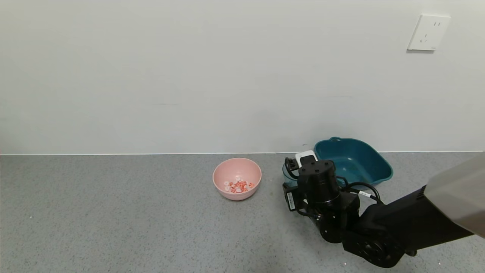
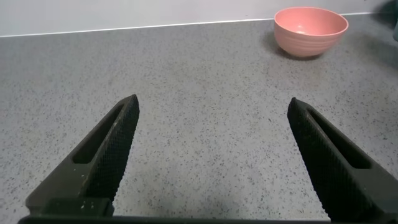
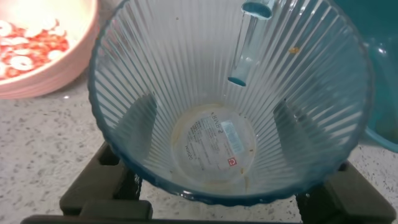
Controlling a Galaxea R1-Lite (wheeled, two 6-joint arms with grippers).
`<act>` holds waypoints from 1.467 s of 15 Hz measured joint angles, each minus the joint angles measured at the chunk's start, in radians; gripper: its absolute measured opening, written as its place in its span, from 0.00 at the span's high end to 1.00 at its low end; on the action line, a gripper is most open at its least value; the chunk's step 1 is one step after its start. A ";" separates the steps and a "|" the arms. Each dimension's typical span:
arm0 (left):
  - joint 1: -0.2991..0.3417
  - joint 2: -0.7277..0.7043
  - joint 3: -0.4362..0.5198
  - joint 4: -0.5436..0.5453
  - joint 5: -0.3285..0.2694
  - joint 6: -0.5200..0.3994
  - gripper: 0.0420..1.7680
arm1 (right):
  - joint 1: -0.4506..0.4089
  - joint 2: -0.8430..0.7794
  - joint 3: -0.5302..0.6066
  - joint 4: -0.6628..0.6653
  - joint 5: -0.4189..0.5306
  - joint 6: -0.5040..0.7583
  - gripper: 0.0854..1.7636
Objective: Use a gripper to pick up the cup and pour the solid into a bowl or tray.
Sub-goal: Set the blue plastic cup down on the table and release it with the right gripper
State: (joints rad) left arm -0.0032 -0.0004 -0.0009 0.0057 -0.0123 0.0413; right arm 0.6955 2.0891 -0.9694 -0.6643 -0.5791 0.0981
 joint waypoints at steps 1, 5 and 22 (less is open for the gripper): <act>0.000 0.000 0.000 0.000 0.000 0.000 0.03 | -0.003 0.003 0.001 0.000 0.000 0.001 0.25; 0.000 0.000 0.000 0.000 0.000 0.000 0.03 | -0.013 0.011 0.012 0.001 0.026 0.027 0.26; 0.000 0.000 0.000 0.000 0.000 0.000 0.03 | -0.033 0.088 0.012 -0.018 0.027 0.027 0.26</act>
State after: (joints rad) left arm -0.0032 -0.0004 -0.0004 0.0057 -0.0119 0.0413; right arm 0.6623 2.1768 -0.9572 -0.6826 -0.5526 0.1251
